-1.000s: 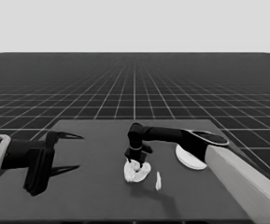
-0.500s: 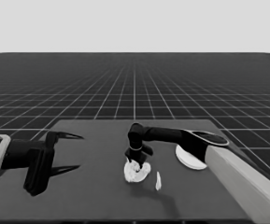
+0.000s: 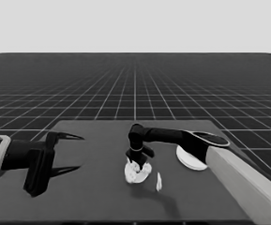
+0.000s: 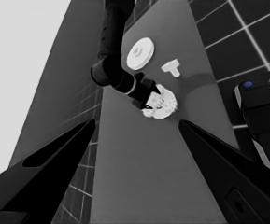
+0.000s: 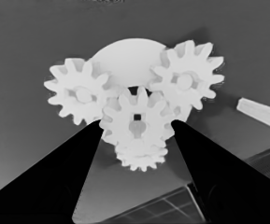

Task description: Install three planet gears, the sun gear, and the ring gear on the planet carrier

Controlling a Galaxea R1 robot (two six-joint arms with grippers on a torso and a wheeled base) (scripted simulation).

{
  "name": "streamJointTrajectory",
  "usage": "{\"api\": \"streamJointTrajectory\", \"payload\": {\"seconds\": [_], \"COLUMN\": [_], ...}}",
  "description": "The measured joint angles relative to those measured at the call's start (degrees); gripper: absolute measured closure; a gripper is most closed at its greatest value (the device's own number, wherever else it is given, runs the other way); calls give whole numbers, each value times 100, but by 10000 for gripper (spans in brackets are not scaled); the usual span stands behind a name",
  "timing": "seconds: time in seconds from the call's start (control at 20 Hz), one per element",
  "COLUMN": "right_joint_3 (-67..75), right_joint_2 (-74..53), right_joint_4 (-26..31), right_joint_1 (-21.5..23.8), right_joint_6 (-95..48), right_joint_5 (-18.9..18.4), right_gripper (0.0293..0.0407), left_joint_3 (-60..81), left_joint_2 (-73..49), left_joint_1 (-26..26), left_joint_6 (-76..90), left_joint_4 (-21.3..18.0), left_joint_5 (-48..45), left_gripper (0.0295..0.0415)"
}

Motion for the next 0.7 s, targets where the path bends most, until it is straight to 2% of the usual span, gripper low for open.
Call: {"api": "streamJointTrajectory", "payload": {"seconds": [0.7], "right_joint_3": [0], "right_joint_2": [0], "right_joint_4": [0], "right_joint_1": [0], "right_joint_6": [840], "right_joint_5": [0], "right_gripper": [390], "left_joint_3": [0], "left_joint_2": [0], "left_joint_1": [0], "left_joint_6": [0], "left_joint_4": [0], "left_joint_5": [0], "left_gripper": [326]}}
